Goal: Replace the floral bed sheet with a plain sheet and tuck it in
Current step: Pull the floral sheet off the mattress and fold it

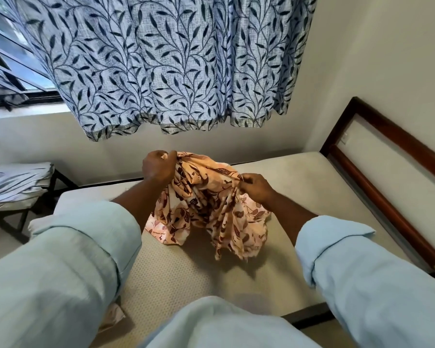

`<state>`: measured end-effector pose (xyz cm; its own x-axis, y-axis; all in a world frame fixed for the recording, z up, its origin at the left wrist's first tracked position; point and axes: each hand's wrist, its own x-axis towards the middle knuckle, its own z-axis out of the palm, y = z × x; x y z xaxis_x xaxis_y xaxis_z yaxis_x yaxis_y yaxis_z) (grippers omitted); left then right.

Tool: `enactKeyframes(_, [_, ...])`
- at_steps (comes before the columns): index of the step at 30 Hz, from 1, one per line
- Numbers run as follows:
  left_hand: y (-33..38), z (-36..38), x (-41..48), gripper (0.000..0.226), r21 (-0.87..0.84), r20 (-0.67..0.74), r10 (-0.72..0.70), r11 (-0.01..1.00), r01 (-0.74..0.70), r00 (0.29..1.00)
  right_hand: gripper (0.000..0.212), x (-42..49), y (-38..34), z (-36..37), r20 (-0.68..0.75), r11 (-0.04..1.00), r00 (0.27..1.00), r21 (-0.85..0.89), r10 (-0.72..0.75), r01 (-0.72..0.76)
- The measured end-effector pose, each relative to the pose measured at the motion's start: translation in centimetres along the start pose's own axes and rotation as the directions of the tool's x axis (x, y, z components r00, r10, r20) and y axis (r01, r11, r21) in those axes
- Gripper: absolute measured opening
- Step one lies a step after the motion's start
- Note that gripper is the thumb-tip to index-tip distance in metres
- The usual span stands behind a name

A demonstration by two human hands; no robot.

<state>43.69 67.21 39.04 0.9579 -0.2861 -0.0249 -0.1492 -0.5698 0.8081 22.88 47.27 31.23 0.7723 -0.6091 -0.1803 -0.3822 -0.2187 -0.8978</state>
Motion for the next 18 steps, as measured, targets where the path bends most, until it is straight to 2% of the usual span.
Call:
enactKeyframes(7, [0.1, -0.1, 0.0, 0.057, -0.081, -0.008, -0.005, 0.997, 0.004, 1.000, 0.015, 0.1, -0.1, -0.7, -0.146, 0.970, 0.988, 0.243, 0.045, -0.008])
enactKeyframes(14, [-0.2, 0.3, 0.0, 0.066, -0.097, 0.018, -0.003, 0.995, 0.005, 1.000, 0.025, 0.9, -0.1, -0.9, -0.282, 0.986, 0.958, 0.165, 0.049, -0.002])
enactKeyframes(18, [-0.2, 0.5, 0.0, 0.073, -0.089, 0.038, -0.002, 0.996, 0.005, 0.999, 0.020, 1.1, -0.2, -1.3, -0.313, 0.995, 0.950, 0.102, 0.015, 0.017])
